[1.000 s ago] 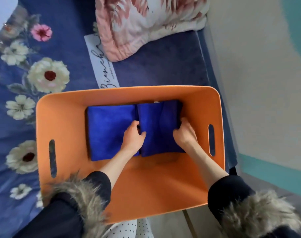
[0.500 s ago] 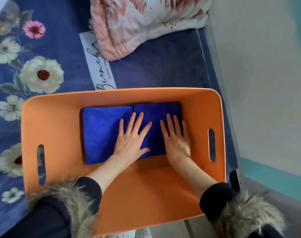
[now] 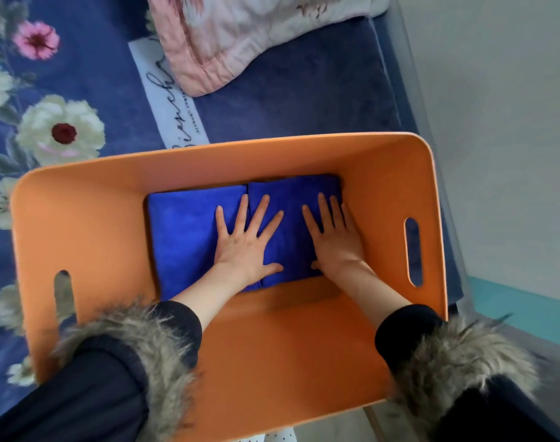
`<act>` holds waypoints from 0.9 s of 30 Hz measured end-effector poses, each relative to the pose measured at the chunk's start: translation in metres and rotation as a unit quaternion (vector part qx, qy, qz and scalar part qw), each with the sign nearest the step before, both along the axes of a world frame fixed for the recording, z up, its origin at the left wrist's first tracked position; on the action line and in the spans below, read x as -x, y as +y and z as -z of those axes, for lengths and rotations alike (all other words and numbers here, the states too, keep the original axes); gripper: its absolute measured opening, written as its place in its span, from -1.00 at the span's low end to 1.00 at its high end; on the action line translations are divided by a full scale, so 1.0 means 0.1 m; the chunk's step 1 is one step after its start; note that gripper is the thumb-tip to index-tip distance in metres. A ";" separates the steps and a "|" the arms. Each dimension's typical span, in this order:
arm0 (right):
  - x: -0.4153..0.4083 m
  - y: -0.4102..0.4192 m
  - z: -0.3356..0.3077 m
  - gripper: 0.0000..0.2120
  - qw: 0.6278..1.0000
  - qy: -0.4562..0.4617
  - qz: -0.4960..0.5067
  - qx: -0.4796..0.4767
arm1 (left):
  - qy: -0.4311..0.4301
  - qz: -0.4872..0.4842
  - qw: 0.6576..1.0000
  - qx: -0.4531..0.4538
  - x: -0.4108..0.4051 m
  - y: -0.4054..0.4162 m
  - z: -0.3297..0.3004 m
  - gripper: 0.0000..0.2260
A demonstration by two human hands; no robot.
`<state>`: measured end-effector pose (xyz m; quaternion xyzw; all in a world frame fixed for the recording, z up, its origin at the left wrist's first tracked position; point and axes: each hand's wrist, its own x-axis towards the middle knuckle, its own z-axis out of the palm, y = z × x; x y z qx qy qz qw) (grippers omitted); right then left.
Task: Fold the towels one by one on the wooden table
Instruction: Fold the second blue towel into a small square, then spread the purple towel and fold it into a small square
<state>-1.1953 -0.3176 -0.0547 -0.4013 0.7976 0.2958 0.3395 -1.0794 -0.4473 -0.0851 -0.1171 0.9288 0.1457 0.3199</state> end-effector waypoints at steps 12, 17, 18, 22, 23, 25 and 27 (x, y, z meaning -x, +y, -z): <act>-0.32 0.17 -1.34 -0.39 0.950 0.004 0.179 0.257 | 0.032 -0.033 0.997 -0.064 -0.03 -0.19 -1.19 -0.47; -0.39 0.42 -2.28 -0.45 0.884 0.074 0.244 0.392 | 0.168 -0.022 0.983 -0.071 -0.09 0.05 -1.93 -0.47; -0.44 0.51 -2.43 -0.46 0.873 0.092 0.255 0.406 | 0.184 -0.018 0.979 -0.082 -0.10 0.12 -2.07 -0.47; -0.78 1.07 -2.86 -0.43 0.850 0.149 0.314 0.397 | 0.228 -0.008 0.963 -0.146 -0.10 0.49 -2.66 -0.49; -0.88 1.24 -2.94 -0.42 0.841 0.164 0.334 0.392 | 0.243 -0.001 0.957 -0.160 -0.10 0.61 -2.79 -0.49; -1.13 1.57 -3.11 -0.42 0.818 0.200 0.376 0.387 | 0.273 0.032 0.944 -0.185 -0.12 0.87 -3.04 -0.50; -1.42 1.89 -3.27 -0.43 0.794 0.232 0.415 0.380 | 0.287 0.086 0.932 -0.203 -0.19 1.19 -3.24 -0.50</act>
